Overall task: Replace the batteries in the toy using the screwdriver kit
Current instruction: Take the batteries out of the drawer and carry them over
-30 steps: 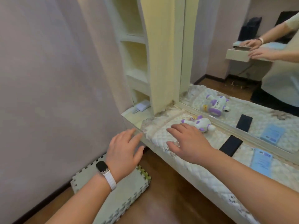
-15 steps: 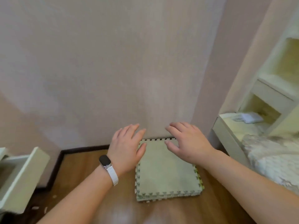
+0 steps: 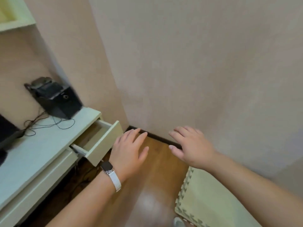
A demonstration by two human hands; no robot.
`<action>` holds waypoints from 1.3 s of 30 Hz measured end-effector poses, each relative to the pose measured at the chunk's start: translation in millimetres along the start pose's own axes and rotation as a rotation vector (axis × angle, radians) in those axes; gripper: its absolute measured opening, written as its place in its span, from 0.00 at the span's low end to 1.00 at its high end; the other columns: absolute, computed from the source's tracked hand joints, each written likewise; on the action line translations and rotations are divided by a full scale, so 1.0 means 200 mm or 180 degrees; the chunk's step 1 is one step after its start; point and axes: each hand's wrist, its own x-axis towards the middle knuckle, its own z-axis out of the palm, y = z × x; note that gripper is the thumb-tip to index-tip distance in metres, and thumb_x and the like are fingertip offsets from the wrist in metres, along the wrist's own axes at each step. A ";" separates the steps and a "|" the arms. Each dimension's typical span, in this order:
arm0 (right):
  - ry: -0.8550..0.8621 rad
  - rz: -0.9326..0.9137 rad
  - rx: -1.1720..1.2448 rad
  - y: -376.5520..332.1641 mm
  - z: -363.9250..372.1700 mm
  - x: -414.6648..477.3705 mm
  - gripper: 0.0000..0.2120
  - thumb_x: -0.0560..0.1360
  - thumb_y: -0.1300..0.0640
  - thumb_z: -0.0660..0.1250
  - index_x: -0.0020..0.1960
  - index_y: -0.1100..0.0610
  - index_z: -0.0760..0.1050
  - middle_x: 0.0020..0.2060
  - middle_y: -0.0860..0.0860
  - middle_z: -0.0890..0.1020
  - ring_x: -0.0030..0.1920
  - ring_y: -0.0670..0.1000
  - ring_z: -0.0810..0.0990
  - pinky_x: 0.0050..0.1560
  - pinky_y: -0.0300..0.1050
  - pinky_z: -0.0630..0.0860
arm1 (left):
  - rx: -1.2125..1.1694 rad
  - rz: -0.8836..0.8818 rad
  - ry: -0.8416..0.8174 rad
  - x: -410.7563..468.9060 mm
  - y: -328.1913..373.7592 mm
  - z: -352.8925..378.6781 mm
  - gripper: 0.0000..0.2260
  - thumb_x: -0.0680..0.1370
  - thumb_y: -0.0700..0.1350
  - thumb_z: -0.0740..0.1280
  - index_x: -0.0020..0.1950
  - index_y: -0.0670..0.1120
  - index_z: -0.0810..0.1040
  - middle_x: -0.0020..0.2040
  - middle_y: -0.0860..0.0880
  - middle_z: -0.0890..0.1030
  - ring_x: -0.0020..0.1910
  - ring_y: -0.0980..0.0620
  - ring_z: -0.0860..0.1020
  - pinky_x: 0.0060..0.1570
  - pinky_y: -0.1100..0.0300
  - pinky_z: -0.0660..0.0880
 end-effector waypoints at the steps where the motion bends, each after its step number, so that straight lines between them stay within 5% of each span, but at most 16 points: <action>1: -0.0004 -0.0128 0.0024 0.00 0.01 0.08 0.24 0.75 0.39 0.56 0.62 0.51 0.76 0.57 0.49 0.80 0.58 0.54 0.77 0.52 0.49 0.75 | 0.0022 -0.0125 -0.0037 0.03 -0.04 0.00 0.20 0.77 0.55 0.64 0.68 0.52 0.75 0.68 0.49 0.76 0.67 0.47 0.73 0.66 0.47 0.69; 8: -0.0203 -0.0786 0.0203 -0.01 0.11 0.63 0.26 0.76 0.37 0.52 0.66 0.50 0.73 0.62 0.49 0.77 0.64 0.53 0.74 0.61 0.51 0.70 | 0.0417 -0.0843 0.0045 0.17 -0.27 -0.01 0.19 0.77 0.52 0.67 0.67 0.52 0.75 0.65 0.48 0.78 0.64 0.46 0.76 0.63 0.46 0.71; 19: -0.0540 -0.1555 0.0477 -0.44 0.36 1.22 0.29 0.76 0.37 0.48 0.70 0.49 0.71 0.68 0.48 0.74 0.69 0.53 0.71 0.68 0.52 0.66 | 0.0495 -0.1664 -0.0062 0.08 -0.85 0.10 0.20 0.76 0.57 0.57 0.62 0.53 0.79 0.62 0.49 0.81 0.59 0.46 0.80 0.58 0.46 0.77; 26: -0.0723 -0.1508 0.0201 -0.79 0.66 1.56 0.23 0.75 0.38 0.56 0.61 0.50 0.77 0.56 0.48 0.81 0.57 0.54 0.80 0.53 0.51 0.77 | 0.0216 -0.1784 -0.0200 0.05 -1.41 0.28 0.19 0.74 0.56 0.59 0.61 0.54 0.77 0.60 0.50 0.81 0.57 0.47 0.80 0.54 0.50 0.77; 39: -0.1586 -0.1434 -0.0279 -1.17 1.06 1.99 0.27 0.77 0.37 0.48 0.68 0.48 0.69 0.65 0.49 0.74 0.66 0.53 0.72 0.67 0.51 0.68 | -0.0541 -0.1803 -0.0565 0.06 -2.09 0.62 0.18 0.73 0.56 0.60 0.59 0.54 0.78 0.56 0.51 0.82 0.53 0.48 0.82 0.49 0.52 0.79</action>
